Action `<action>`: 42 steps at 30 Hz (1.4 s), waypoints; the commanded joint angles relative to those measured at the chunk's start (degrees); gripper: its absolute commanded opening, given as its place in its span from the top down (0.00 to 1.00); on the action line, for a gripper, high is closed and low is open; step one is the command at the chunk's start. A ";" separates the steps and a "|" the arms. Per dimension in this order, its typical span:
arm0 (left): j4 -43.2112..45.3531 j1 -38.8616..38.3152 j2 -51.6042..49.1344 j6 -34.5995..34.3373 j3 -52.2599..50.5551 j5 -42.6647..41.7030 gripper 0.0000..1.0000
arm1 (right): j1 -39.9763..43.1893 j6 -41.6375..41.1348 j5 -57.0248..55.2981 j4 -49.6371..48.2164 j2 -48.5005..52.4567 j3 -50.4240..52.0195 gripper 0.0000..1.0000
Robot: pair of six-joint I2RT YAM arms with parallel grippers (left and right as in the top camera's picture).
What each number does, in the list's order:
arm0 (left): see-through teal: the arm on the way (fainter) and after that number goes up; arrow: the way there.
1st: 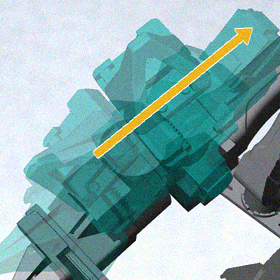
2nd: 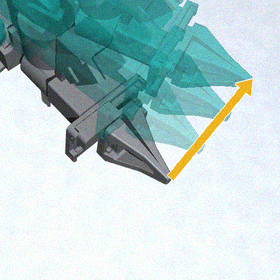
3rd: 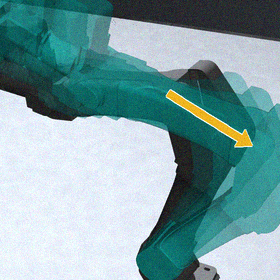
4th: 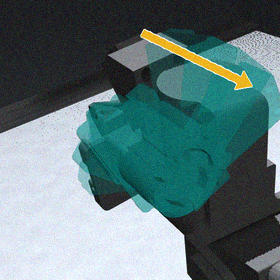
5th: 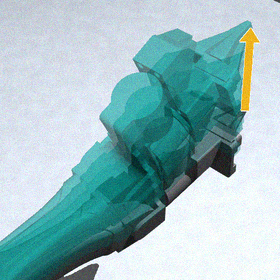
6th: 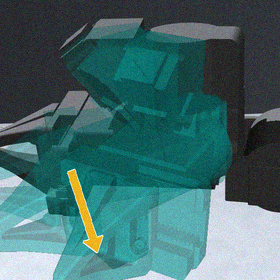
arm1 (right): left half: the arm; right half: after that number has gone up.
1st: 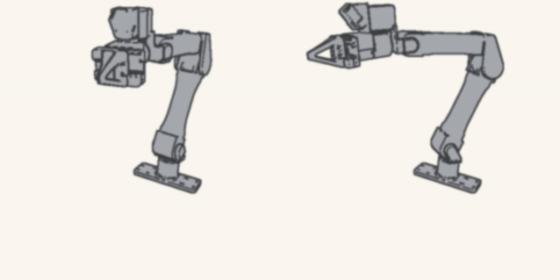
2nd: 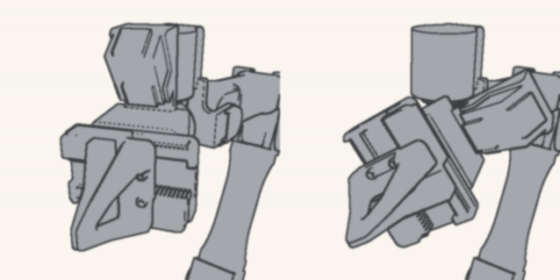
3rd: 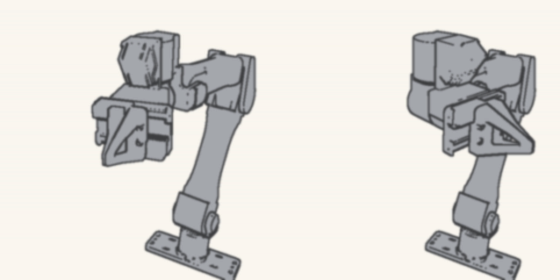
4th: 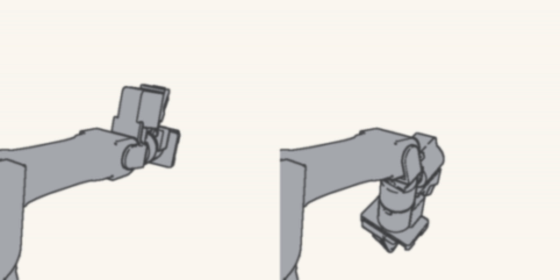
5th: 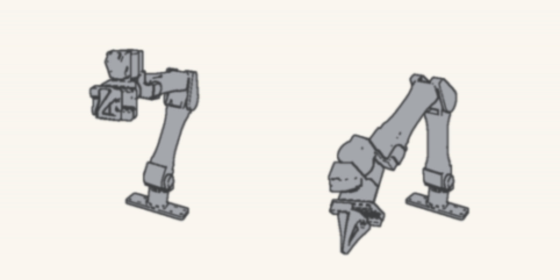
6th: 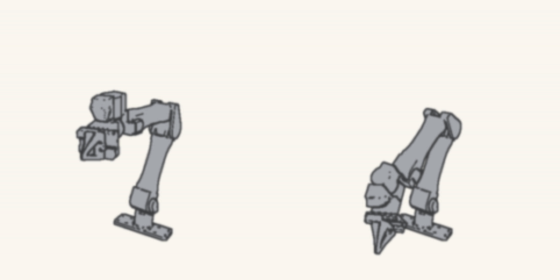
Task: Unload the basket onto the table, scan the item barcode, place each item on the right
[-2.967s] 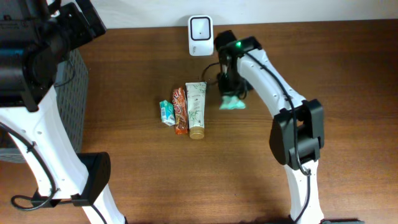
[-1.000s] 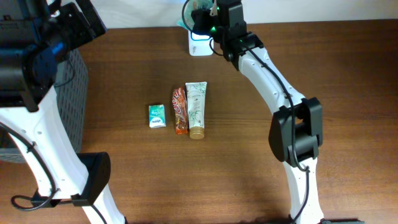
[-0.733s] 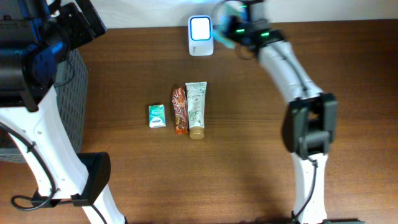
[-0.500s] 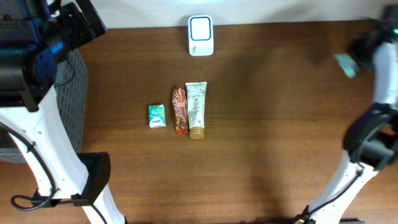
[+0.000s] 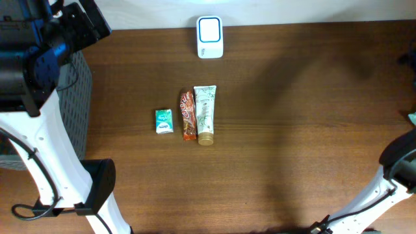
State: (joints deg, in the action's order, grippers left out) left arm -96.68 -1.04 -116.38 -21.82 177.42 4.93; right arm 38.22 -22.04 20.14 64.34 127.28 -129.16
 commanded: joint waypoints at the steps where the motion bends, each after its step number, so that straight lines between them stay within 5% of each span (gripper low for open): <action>1: -0.02 0.09 0.15 0.92 0.00 0.02 0.01 | -7.67 10.54 30.18 3.76 -4.66 -1.90 0.01; 3: -0.02 0.09 0.15 0.92 0.00 0.02 0.01 | -16.09 18.05 27.26 10.97 -4.11 -1.36 0.01; 7: -0.02 0.09 0.15 0.92 0.00 0.02 0.01 | -32.79 19.04 15.08 14.34 -3.80 3.80 0.01; 13: -0.02 0.09 0.15 0.92 0.00 0.02 0.01 | -52.19 18.05 13.16 2.64 -3.15 20.90 0.01; 19: -0.02 0.09 0.15 0.92 0.00 0.02 0.01 | -66.79 -1.42 -12.63 -10.45 -3.15 27.17 0.01; 25: -0.02 0.09 0.15 0.92 0.00 0.02 0.01 | -73.24 -7.45 -23.06 -16.55 -3.13 30.10 0.20; 35: -0.02 0.09 0.15 0.92 0.00 0.02 0.01 | -74.90 -11.45 -29.86 -24.90 -3.13 40.17 0.35; 42: -0.02 0.09 0.15 0.92 0.00 0.04 0.01 | -72.91 -4.74 -32.85 -21.00 -3.85 34.16 0.35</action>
State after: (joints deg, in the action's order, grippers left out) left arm -96.68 -1.04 -116.38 -21.82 177.42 4.93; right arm -35.55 -31.94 -10.31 44.16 124.46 -91.88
